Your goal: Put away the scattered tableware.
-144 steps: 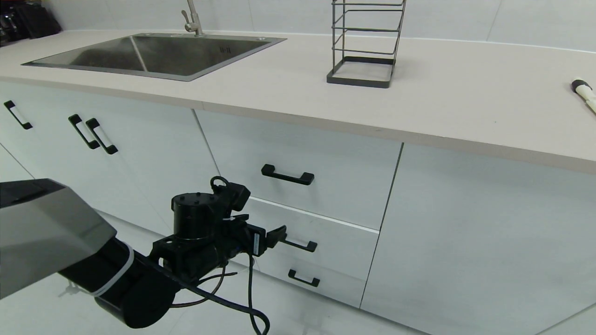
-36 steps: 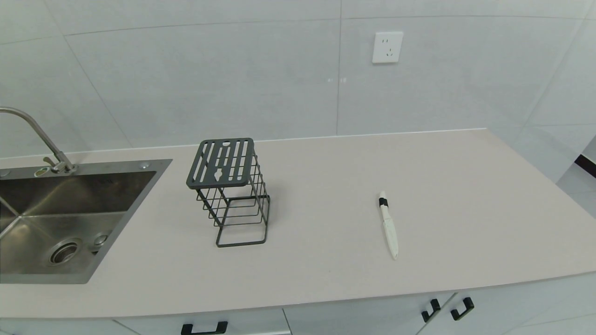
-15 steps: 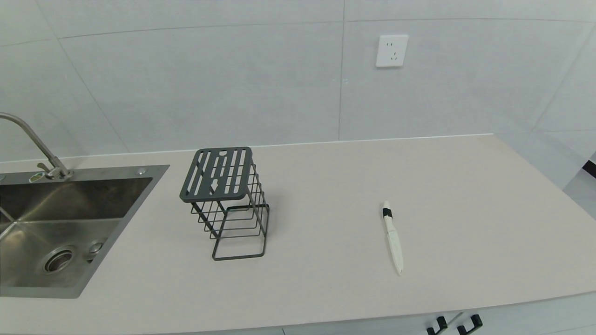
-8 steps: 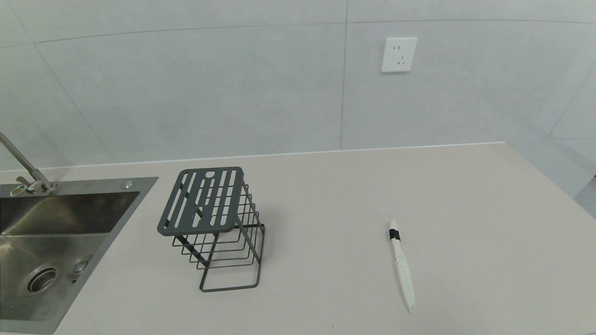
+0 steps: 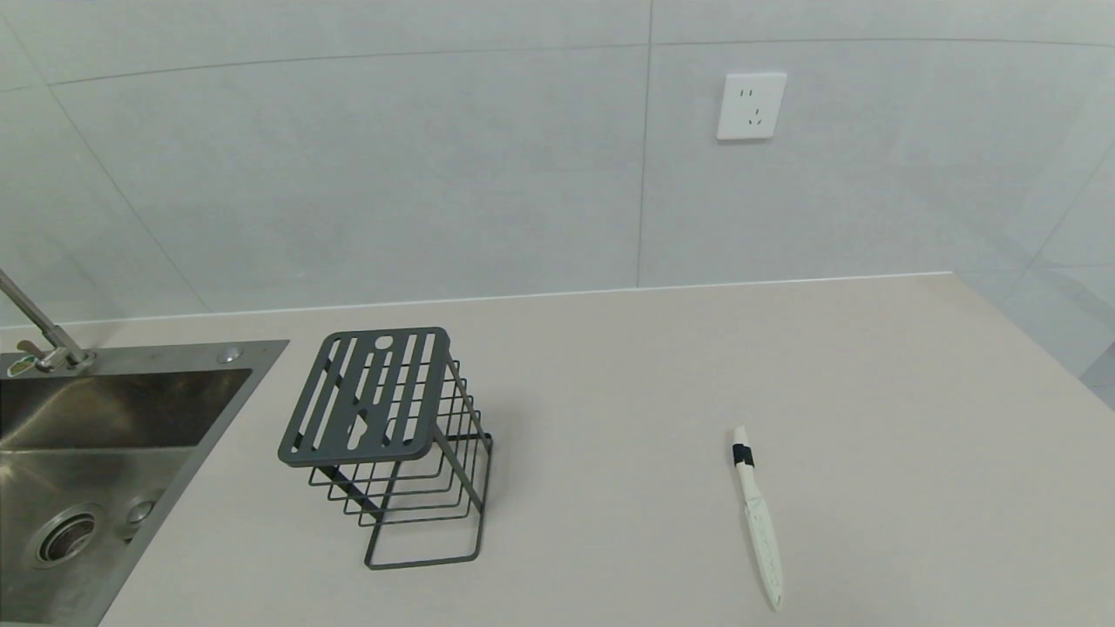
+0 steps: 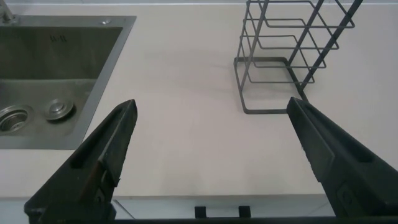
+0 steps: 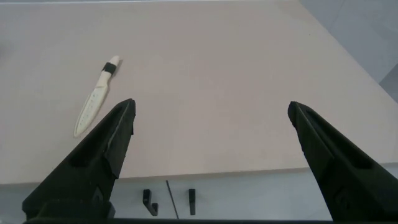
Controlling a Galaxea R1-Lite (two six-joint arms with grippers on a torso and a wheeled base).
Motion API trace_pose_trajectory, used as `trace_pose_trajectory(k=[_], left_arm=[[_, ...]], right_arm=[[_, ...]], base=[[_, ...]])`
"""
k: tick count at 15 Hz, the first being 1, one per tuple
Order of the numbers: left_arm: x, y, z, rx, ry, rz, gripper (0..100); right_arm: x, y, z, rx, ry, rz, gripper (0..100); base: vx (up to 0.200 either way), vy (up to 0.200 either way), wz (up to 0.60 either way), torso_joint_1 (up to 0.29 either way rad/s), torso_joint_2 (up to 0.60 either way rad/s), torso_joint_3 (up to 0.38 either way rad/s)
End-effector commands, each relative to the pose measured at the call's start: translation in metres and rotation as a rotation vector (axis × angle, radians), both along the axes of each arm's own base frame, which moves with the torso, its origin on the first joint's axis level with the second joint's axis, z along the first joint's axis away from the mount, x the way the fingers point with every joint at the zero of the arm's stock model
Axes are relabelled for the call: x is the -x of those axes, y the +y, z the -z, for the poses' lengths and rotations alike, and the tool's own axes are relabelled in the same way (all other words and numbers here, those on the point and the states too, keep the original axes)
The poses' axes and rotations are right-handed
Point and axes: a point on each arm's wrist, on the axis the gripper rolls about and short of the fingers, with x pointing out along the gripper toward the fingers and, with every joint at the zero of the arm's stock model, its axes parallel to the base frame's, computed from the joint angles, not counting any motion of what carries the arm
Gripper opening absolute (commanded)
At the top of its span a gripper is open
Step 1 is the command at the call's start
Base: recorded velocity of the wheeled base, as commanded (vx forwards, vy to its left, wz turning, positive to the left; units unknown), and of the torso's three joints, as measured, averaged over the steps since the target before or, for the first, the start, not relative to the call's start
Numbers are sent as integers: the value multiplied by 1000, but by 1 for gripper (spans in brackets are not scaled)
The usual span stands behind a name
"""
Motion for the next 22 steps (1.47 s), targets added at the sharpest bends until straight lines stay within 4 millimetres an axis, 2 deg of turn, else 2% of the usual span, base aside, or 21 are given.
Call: trace_pose_trajectory(k=[1,2,3,4,6,9,11,15,19,22], left_arm=[[0,0,0,-2,1,0,100],[0,0,0,0,1,0,100],[0,0,0,3,0,0,100],[0,0,0,1,2,0,100],[0,0,0,1,0,0,100],[0,0,0,-2,2,1,100],[0,0,0,-5,2,3,100],[0,0,0,-5,2,3,100],[0,0,0,-5,2,3,100],[0,0,0,-5,2,3,100]], right_arm=[[0,0,-1,2,-4,-3,100],[0,0,-2,1,-20,-12,100],[1,0,-15,1,-143,-15,100],[2,1,-20,16,-195,-25,100],[2,3,-20,50,-182,-145,100],[-5,6,-37,50,-89,-300,100],[-20,8,-54,34,11,-402,100],[-50,11,-70,10,177,-488,100],[-82,17,-91,6,267,-528,100],[-98,19,-100,4,292,-548,100]], base=[[0,0,0,0,0,0],[0,0,0,0,0,0],[0,0,0,0,0,0],[0,0,0,0,0,0],[0,0,0,0,0,0],[0,0,0,0,0,0],[0,0,0,0,0,0],[0,0,0,0,0,0],[0,0,0,0,0,0],[0,0,0,0,0,0]])
